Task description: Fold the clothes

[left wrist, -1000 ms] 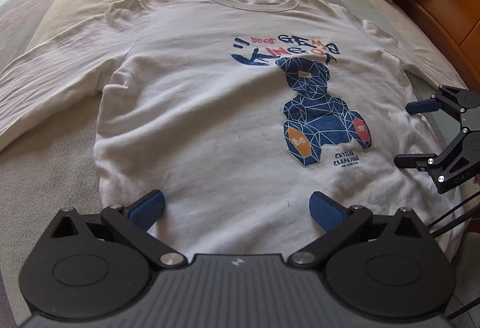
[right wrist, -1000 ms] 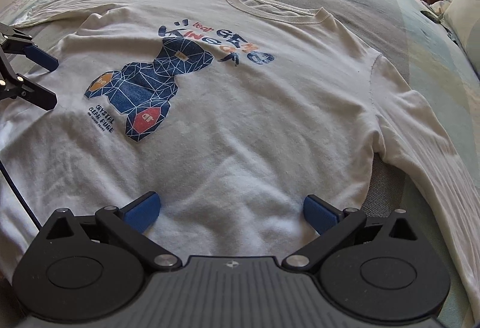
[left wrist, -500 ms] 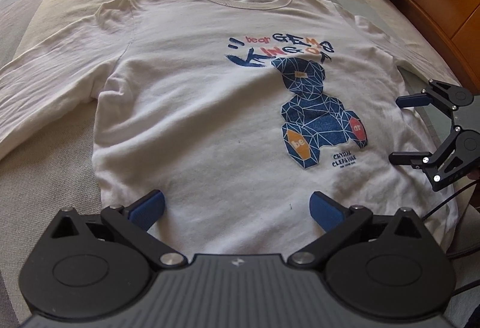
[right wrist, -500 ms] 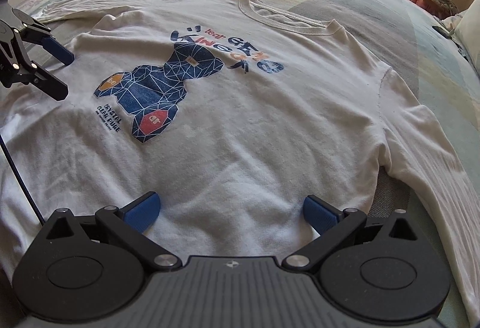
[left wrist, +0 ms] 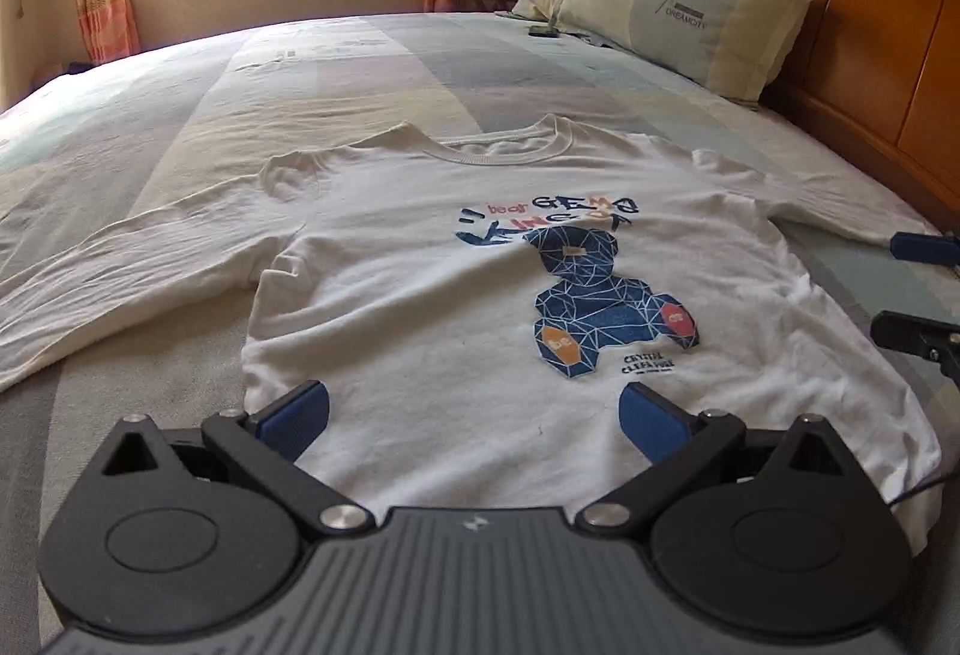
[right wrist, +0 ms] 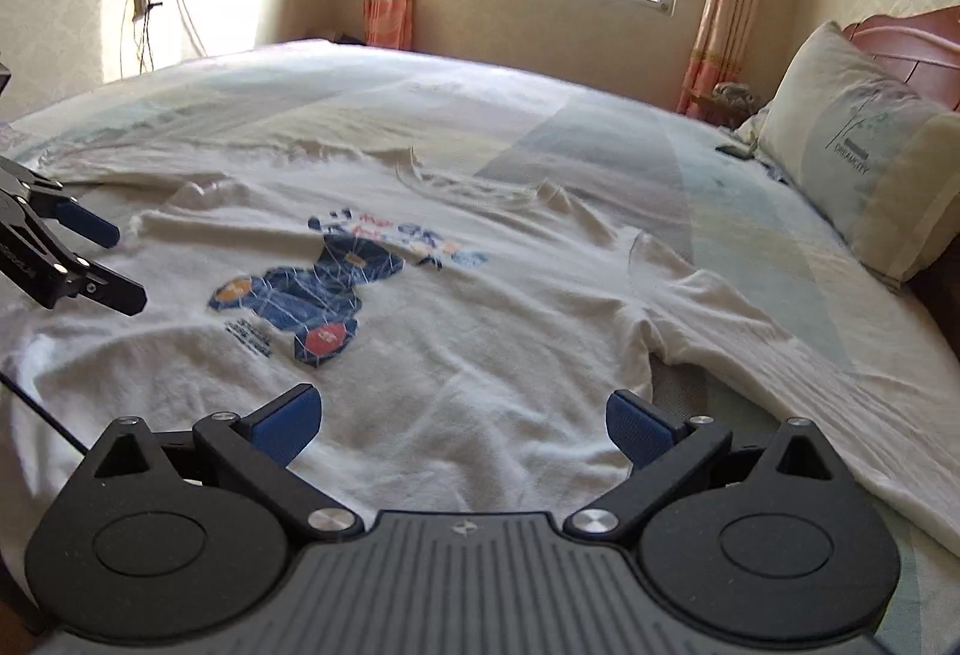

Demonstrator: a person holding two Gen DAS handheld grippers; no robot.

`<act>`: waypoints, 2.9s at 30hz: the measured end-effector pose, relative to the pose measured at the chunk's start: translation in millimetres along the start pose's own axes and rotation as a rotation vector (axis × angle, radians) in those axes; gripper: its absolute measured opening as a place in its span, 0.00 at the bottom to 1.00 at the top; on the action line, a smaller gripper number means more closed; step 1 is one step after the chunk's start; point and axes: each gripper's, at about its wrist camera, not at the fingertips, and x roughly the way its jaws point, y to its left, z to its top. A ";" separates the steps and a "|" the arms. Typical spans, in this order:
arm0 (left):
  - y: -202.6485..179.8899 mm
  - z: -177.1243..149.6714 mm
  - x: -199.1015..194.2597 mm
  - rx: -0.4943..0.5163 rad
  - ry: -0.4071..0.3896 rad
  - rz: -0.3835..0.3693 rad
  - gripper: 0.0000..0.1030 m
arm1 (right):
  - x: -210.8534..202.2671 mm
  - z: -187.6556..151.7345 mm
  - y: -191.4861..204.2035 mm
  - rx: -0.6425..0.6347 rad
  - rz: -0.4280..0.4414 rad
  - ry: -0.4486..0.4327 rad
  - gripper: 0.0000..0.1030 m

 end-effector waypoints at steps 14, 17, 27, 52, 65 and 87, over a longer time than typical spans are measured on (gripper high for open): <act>-19.9 -77.4 -22.0 -0.153 0.043 -0.110 0.99 | -22.3 -27.4 80.6 0.053 0.240 0.125 1.00; -17.0 -83.9 -36.1 -0.167 0.061 -0.126 0.99 | -16.1 -51.8 82.5 0.025 0.225 0.238 1.00; 5.2 -9.9 0.5 -0.158 0.039 -0.113 0.99 | -38.1 -47.9 62.6 0.158 0.163 0.213 1.00; -3.3 -32.1 -4.8 0.093 -0.080 -0.227 0.99 | -23.1 -42.8 163.1 -0.309 0.117 0.228 1.00; -67.1 -79.1 -48.1 0.438 -0.004 -0.188 0.99 | -43.3 -35.3 148.5 -0.433 -0.082 0.047 1.00; -78.8 -76.6 -41.0 0.504 -0.007 -0.054 0.99 | -41.2 -60.3 171.0 -0.622 -0.111 0.016 0.99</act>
